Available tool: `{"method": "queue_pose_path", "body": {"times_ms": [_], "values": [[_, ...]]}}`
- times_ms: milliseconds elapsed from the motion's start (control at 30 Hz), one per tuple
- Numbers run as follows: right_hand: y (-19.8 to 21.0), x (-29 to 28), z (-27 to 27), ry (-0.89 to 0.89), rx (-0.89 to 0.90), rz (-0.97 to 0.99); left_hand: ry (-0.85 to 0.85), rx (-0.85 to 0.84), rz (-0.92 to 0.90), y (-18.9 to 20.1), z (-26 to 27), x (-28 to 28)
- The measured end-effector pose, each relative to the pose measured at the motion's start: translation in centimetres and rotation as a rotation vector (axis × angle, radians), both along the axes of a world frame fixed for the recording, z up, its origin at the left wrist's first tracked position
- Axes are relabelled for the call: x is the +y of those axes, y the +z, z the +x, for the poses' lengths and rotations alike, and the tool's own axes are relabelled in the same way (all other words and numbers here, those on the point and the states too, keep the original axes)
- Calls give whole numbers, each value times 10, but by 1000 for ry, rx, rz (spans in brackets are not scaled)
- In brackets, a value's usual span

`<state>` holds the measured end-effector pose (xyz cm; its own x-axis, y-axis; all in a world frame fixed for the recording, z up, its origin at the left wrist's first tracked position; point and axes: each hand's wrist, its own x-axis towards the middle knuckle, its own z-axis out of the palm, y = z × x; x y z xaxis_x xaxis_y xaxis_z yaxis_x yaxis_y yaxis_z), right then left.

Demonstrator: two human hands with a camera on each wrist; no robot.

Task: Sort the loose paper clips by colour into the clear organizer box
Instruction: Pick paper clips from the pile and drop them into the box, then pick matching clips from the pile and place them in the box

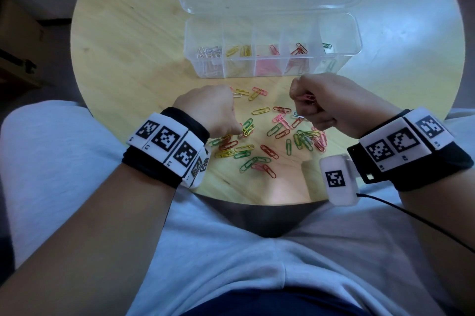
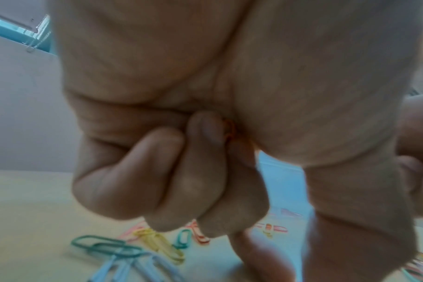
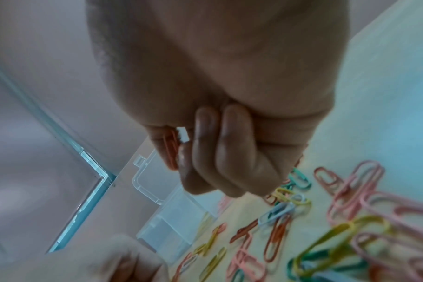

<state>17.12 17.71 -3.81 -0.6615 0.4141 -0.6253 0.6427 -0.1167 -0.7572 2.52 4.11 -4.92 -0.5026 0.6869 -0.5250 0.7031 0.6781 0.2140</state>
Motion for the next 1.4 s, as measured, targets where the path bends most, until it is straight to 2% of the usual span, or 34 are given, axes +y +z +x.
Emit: {"method": "queue_pose_path", "body": {"times_ms": [167, 233, 367, 567, 733, 933, 1067, 1167, 1233, 1333, 1400], "values": [[-1, -2, -1, -37, 84, -195, -47, -27, 37, -2, 4, 0], [0, -2, 1, -43, 102, -250, -71, -147, 130, 3, 4, 1], [2, -1, 3, -58, 164, -339, -6, -407, 350, 20, 7, 1], [4, -1, 3, -115, 292, -336, 22, -494, 394, 20, 12, 2], [0, -2, -2, -145, 225, -163, 74, -542, 372, 22, 12, 3], [13, 3, -19, -26, 202, 169, 96, -481, 327, 29, 8, 8], [34, 16, -47, -102, 287, 309, 86, -379, 381, 38, 6, 16], [44, 21, -68, -116, 328, 337, 114, -314, 404, 43, 3, 20], [46, 21, -76, -52, 298, 377, 132, -254, 410, 45, 3, 23], [45, 19, -74, 105, 182, 552, 136, -167, 432, 49, 1, 27], [44, 19, -63, 63, 192, 649, 117, -114, 432, 52, -3, 30]]}}
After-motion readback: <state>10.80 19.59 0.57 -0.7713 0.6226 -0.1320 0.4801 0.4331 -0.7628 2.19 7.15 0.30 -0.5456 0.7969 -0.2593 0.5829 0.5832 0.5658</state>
